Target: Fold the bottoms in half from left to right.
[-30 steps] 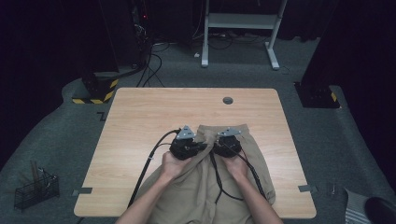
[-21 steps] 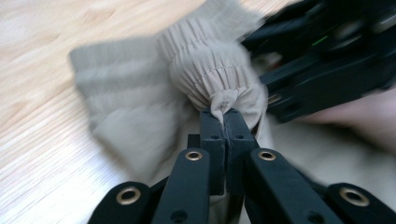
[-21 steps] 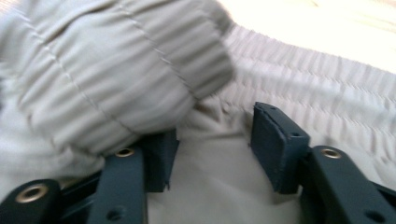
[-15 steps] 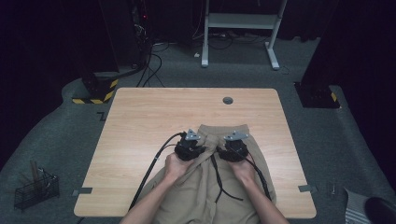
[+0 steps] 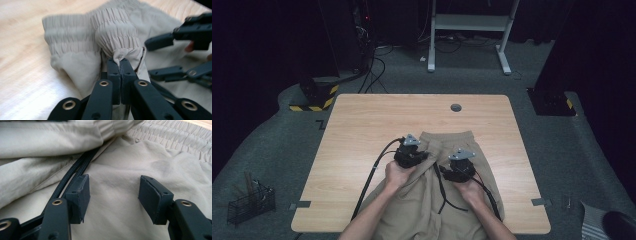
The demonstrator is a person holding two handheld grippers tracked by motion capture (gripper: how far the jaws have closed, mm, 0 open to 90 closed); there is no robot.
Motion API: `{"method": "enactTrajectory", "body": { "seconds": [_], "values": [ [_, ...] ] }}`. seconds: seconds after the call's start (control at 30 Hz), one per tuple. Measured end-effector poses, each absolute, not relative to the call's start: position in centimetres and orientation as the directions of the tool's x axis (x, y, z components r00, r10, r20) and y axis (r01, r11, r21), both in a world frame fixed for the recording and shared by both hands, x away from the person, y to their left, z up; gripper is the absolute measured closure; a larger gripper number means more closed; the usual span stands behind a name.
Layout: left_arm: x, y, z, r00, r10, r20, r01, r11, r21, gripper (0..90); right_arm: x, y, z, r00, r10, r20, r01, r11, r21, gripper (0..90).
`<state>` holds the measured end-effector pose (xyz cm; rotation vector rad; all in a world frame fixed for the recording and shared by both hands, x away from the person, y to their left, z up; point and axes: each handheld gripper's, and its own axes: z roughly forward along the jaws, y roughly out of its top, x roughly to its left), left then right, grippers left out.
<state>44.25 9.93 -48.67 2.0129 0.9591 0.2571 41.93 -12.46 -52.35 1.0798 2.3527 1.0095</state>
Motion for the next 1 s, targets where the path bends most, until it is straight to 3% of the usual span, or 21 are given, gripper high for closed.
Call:
{"method": "enactTrajectory", "body": {
  "seconds": [0.4,0.6,0.8,1.0],
  "values": [
    [45.4,11.2,-45.2,0.661,0.737,-0.142,0.484,-0.274,0.831,89.3,44.9,-7.9,-52.4,-0.613,0.790,-0.027,0.525,0.432,0.733,42.6],
    [46.8,10.4,-47.7,0.636,0.752,-0.172,0.554,-0.290,0.780,89.2,46.1,-6.1,-52.4,-0.616,0.788,-0.022,0.527,0.432,0.732,42.0],
    [47.5,9.6,-49.5,0.632,0.765,-0.129,0.573,-0.348,0.742,89.0,45.0,-7.7,-52.0,-0.607,0.795,0.003,0.539,0.408,0.737,40.8],
    [48.4,9.6,-50.7,0.619,0.777,-0.113,0.592,-0.367,0.717,88.9,41.4,-11.0,-51.6,-0.677,0.735,-0.039,0.500,0.499,0.708,42.0]
  ]
}}
